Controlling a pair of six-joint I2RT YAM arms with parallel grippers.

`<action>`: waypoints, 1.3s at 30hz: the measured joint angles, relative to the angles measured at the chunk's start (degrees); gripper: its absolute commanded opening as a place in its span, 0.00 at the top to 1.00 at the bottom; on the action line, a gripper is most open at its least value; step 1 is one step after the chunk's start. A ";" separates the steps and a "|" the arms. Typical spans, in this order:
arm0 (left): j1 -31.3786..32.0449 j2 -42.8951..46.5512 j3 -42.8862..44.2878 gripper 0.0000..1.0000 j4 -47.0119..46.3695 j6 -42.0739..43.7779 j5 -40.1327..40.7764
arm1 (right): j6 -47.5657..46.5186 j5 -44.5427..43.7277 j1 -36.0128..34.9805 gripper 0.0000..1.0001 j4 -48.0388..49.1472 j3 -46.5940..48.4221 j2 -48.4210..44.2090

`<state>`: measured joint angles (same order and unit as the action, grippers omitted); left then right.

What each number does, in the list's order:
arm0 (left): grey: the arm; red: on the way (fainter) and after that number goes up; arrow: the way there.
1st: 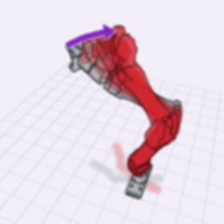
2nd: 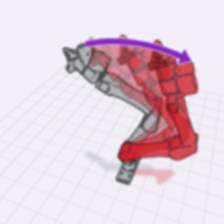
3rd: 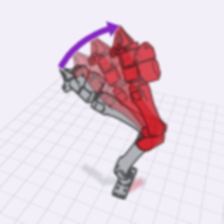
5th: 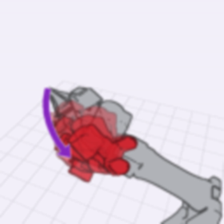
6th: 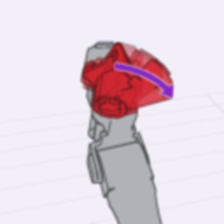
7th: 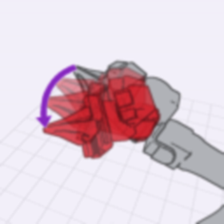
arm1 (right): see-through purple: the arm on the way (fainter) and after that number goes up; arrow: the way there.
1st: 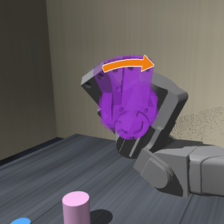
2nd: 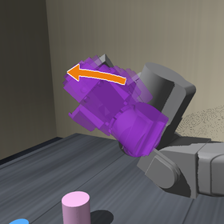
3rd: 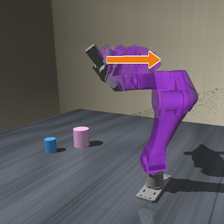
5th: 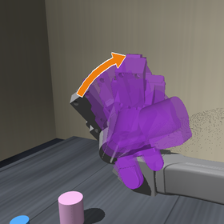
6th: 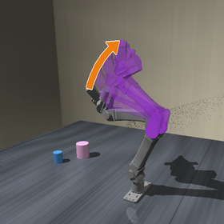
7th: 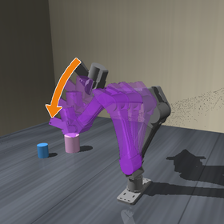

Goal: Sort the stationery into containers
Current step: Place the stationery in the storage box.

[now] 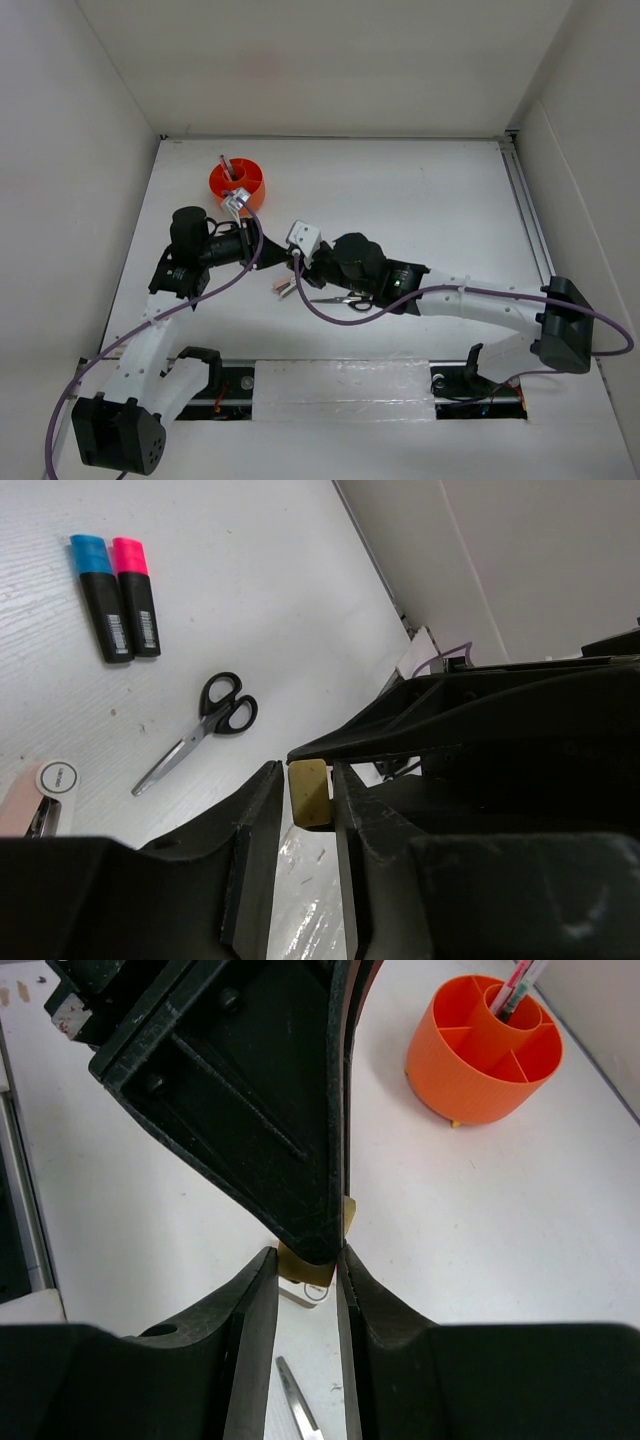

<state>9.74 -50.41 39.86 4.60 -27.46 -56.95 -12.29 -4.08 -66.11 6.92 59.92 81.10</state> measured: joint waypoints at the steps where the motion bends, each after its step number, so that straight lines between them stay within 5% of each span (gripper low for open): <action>1: 0.00 0.00 0.00 0.79 0.00 0.00 0.00 | 0.00 -0.15 0.00 1.00 -0.07 0.15 0.07; 15: -0.20 -0.76 0.00 1.00 -0.13 0.17 0.20 | -0.04 -4.74 -0.76 1.00 -0.13 2.29 2.03; 24: -0.20 -1.01 0.00 1.00 -0.02 0.24 1.44 | -0.22 -6.01 -1.07 1.00 -0.04 2.62 2.84; 25: -0.17 -1.01 0.02 1.00 0.02 0.24 1.68 | -0.22 -6.03 -1.07 0.95 -0.02 2.62 2.91; 28: 0.00 -0.15 0.02 1.00 0.85 0.22 3.37 | 0.02 -5.97 -1.07 0.58 0.00 2.62 2.95; 33: -0.11 3.65 0.04 1.00 1.99 0.13 9.40 | 1.05 -5.38 -1.36 0.39 0.92 2.60 2.91; 39: -0.20 3.78 2.62 1.00 3.43 0.00 17.97 | 2.25 -5.18 -1.53 0.35 1.25 -1.05 -1.29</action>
<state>9.54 -46.63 42.48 8.03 -27.46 -38.98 -10.04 -9.26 -67.64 8.16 58.87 79.81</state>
